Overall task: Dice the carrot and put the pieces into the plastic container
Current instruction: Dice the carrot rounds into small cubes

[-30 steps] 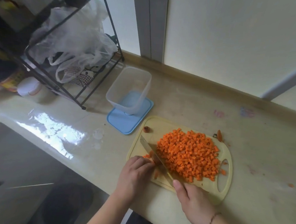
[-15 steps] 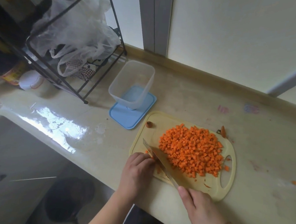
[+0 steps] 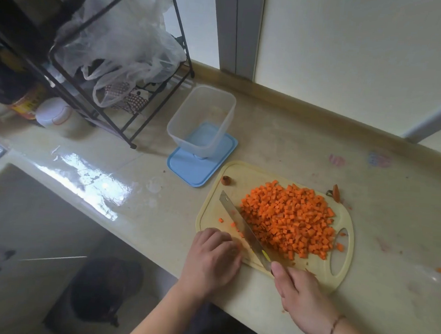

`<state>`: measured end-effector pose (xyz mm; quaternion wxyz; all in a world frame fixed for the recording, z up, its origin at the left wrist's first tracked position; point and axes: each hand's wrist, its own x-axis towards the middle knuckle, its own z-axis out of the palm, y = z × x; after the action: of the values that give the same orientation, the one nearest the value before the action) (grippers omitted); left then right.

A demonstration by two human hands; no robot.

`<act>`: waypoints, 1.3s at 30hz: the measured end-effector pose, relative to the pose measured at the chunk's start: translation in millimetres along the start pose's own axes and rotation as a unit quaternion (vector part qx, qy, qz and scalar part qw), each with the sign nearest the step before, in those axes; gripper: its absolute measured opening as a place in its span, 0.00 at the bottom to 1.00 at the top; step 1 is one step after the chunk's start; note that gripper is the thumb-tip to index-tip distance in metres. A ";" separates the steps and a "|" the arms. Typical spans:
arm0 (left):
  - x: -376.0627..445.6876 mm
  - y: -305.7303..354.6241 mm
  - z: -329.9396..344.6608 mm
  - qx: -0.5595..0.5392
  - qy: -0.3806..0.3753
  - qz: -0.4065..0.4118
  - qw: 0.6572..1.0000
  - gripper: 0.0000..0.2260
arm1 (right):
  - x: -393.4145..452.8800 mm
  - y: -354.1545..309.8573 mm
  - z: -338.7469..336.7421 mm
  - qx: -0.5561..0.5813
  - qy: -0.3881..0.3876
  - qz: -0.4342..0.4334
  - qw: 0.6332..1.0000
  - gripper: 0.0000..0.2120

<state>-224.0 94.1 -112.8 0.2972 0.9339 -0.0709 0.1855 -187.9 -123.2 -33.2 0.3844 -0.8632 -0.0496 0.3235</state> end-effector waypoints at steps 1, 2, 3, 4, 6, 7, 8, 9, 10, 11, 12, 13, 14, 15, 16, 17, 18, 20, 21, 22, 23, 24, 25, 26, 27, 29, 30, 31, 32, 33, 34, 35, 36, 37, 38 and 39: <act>-0.7 -0.4 2.1 0.011 0.004 0.001 1.000 0.07 | -3.4 0.0 -1.5 0.001 -0.003 0.002 1.000 0.31; -0.3 -1.3 3.9 0.020 0.011 0.000 1.000 0.07 | -6.9 -0.4 -2.8 0.003 -0.008 0.005 1.000 0.30; 0.7 -2.2 5.2 0.025 0.016 -0.003 1.000 0.08 | -10.2 -0.3 -4.1 0.005 -0.011 0.009 1.000 0.29; 2.0 -2.8 6.3 0.026 0.020 -0.006 0.999 0.09 | -13.1 -1.0 -5.5 0.004 -0.013 0.013 1.000 0.28; 4.4 -3.8 7.0 0.025 0.026 -0.010 0.999 0.12 | -16.4 -1.5 -7.2 0.000 -0.018 0.019 1.000 0.27; 5.5 -4.3 7.2 0.024 0.028 -0.010 0.999 0.12 | -17.4 -1.5 -7.4 0.000 -0.020 0.020 1.000 0.27; 6.4 -4.8 7.2 0.024 0.028 -0.011 0.999 0.13 | -17.9 -1.3 -7.4 0.000 -0.021 0.021 1.000 0.27; 6.9 -5.0 7.1 0.026 0.029 -0.011 0.999 0.12 | -17.9 -1.3 -7.3 -0.003 -0.022 0.020 1.000 0.27; 7.3 -5.0 7.3 0.029 0.029 -0.012 0.999 0.11 | -17.6 -0.7 -6.8 -0.007 -0.022 0.019 1.000 0.28; 7.9 -4.3 7.4 0.031 0.029 -0.016 0.999 0.10 | -17.1 -0.5 -6.6 -0.012 -0.024 0.016 1.000 0.28; 8.0 -4.1 7.4 0.032 0.029 -0.020 0.999 0.10 | -16.7 -0.3 -6.1 -0.015 -0.024 0.012 1.000 0.29; 8.0 -3.6 7.6 0.032 0.027 -0.024 0.999 0.09 | -16.4 -0.3 -5.6 -0.016 -0.024 0.010 1.000 0.29; 8.1 -2.6 7.8 0.031 0.026 -0.027 0.999 0.09 | -16.1 -0.8 -5.3 -0.017 -0.024 0.009 1.000 0.28; 7.9 -1.8 8.6 0.028 0.024 -0.032 0.999 0.09 | -15.9 -1.0 -4.8 -0.021 -0.023 0.008 0.999 0.27; 8.1 -0.8 9.2 0.026 0.022 -0.038 0.999 0.08 | -15.7 -1.7 -4.1 -0.027 -0.021 0.005 0.999 0.27; 8.1 -0.3 9.8 0.025 0.022 -0.043 0.999 0.08 | -15.1 -2.7 -3.4 -0.034 -0.020 0.001 0.999 0.27; 7.3 -0.2 10.7 0.029 0.024 -0.047 0.998 0.08 | -13.2 -3.6 -2.2 -0.040 -0.019 -0.003 0.999 0.27; 5.5 -0.7 12.0 0.032 0.028 -0.048 0.998 0.08 | -6.9 -4.9 0.9 -0.051 -0.009 -0.009 0.999 0.28; 4.5 -0.8 11.5 0.026 0.030 -0.045 0.998 0.09 | -3.8 -6.4 2.2 -0.052 -0.004 -0.012 0.999 0.29; 3.9 -0.7 10.5 0.013 0.032 -0.040 0.999 0.10 | -1.0 -7.4 3.5 -0.050 -0.001 -0.018 0.999 0.29; 4.2 0.2 8.9 0.001 0.036 -0.036 0.999 0.13 | 1.3 -8.2 4.1 -0.045 0.001 -0.025 0.999 0.30; 4.9 0.8 6.7 -0.007 0.041 -0.033 0.999 0.14 | 2.6 -9.5 3.8 -0.035 0.004 -0.026 0.999 0.31; 6.4 1.2 4.2 -0.010 0.046 -0.032 0.998 0.14 | 2.7 -9.9 2.6 -0.015 0.010 -0.020 1.000 0.32; 8.8 0.6 2.0 -0.014 0.052 -0.031 0.998 0.12 | 1.7 -10.2 0.2 0.009 0.020 -0.009 1.000 0.32; 12.4 -1.5 0.6 -0.017 0.054 -0.029 0.998 0.09 | 0.7 -9.2 -3.1 0.031 0.031 0.005 0.999 0.32; 23.4 -7.4 -0.6 -0.013 0.051 -0.034 0.998 0.06 | -1.8 -5.6 -11.4 0.057 0.054 0.030 0.996 0.31; 29.9 -11.0 0.2 -0.006 0.048 -0.038 0.998 0.07 | -2.9 -3.8 -15.8 0.060 0.061 0.040 0.995 0.30; 36.5 -14.1 0.9 0.001 0.040 -0.041 0.998 0.07 | -4.4 -2.2 -19.8 0.060 0.063 0.049 0.995 0.31; 42.2 -16.4 1.9 0.006 0.023 -0.039 0.999 0.07 | -5.6 -0.7 -22.5 0.053 0.064 0.054 0.995 0.30; 46.1 -17.8 2.9 0.013 -0.002 -0.032 0.999 0.08 | -7.3 0.0 -24.3 0.046 0.064 0.058 0.995 0.29; 48.3 -20.0 4.6 0.021 -0.024 -0.021 0.999 0.09 | -8.9 0.1 -25.1 0.043 0.062 0.061 0.995 0.28; 49.7 -21.5 5.0 0.027 -0.039 -0.011 0.999 0.09 | -10.4 0.1 -24.6 0.046 0.063 0.062 0.995 0.27; 50.4 -23.0 5.1 0.028 -0.046 -0.003 0.999 0.09 | -11.9 -0.5 -23.3 0.050 0.066 0.059 0.995 0.26; 50.9 -23.3 4.6 0.026 -0.050 0.002 0.998 0.09 | -13.3 -0.9 -21.7 0.052 0.071 0.058 0.994 0.24; 51.4 -22.8 4.2 0.023 -0.052 0.008 0.998 0.09 | -14.7 -1.5 -20.2 0.050 0.074 0.058 0.994 0.22; 52.3 -21.8 3.9 0.019 -0.054 0.013 0.998 0.09 | -15.7 -2.5 -18.7 0.047 0.077 0.058 0.994 0.21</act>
<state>-169.3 108.4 -106.9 0.2723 0.9472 -0.0951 0.1398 -188.7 -138.4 -14.1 0.4081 -0.8679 0.0453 0.2797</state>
